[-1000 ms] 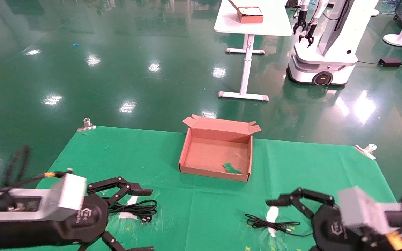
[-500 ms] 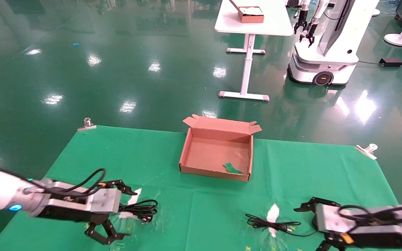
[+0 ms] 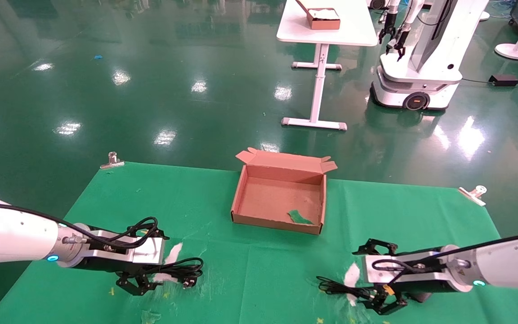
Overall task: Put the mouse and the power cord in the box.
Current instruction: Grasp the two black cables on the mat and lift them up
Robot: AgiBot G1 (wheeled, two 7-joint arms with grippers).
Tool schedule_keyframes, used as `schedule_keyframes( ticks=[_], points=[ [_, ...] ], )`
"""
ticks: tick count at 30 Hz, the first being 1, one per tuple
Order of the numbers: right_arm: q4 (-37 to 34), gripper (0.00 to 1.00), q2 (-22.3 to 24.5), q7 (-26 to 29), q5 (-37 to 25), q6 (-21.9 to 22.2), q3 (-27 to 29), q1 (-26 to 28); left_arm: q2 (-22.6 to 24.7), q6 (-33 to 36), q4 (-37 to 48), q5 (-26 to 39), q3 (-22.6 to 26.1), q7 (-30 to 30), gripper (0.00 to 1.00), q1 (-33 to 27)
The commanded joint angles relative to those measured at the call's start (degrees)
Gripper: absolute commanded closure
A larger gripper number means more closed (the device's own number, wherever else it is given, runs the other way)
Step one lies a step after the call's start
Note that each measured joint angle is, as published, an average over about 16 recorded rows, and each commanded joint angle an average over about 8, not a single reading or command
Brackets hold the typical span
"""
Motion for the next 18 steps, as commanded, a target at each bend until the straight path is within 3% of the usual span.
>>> schedule_keyframes(
  ticks=[1,4,5,6,7,12,13,15,18],
  points=[
    [-2.0,0.0,-1.2,-1.3,0.0,0.8,0.0,0.4,0.7,-1.0,1.6,0.3,0.1,1.1,0.0,-0.3],
    [-3.9,0.02,-1.7,-2.5,0.3,0.9,0.3,0.6,1.1,-1.7,3.3,0.5,0.2,2.3,0.0,-0.4],
    [-4.4,0.08,-1.8,-2.9,0.5,0.9,0.3,0.7,1.2,-1.8,3.7,0.5,0.3,2.6,0.0,-0.5],
    [-4.8,0.21,-1.9,-3.2,0.6,0.8,0.4,0.8,1.3,-1.9,4.1,0.5,0.2,2.9,0.06,-0.5],
    [-5.2,0.34,-1.9,-3.5,0.7,0.8,0.5,0.8,1.3,-2.0,4.5,0.4,0.2,3.2,0.15,-0.5],
    [-6.7,0.94,-2.3,-4.5,0.8,0.8,0.6,1.2,1.6,-2.4,5.8,0.4,0.1,4.4,0.77,-0.8],
    [-6.9,1.0,-2.4,-4.6,0.8,0.8,0.6,1.2,1.6,-2.4,5.9,0.4,0.1,4.5,0.9,-0.9],
    [-7.2,1.0,-2.5,-4.7,0.8,0.9,0.6,1.3,1.7,-2.5,6.1,0.5,0.2,4.7,1.0,-1.0],
    [-7.2,1.0,-2.5,-4.7,0.8,0.8,0.7,1.4,1.7,-2.4,6.1,0.5,0.2,4.7,1.0,-1.0]
  ],
)
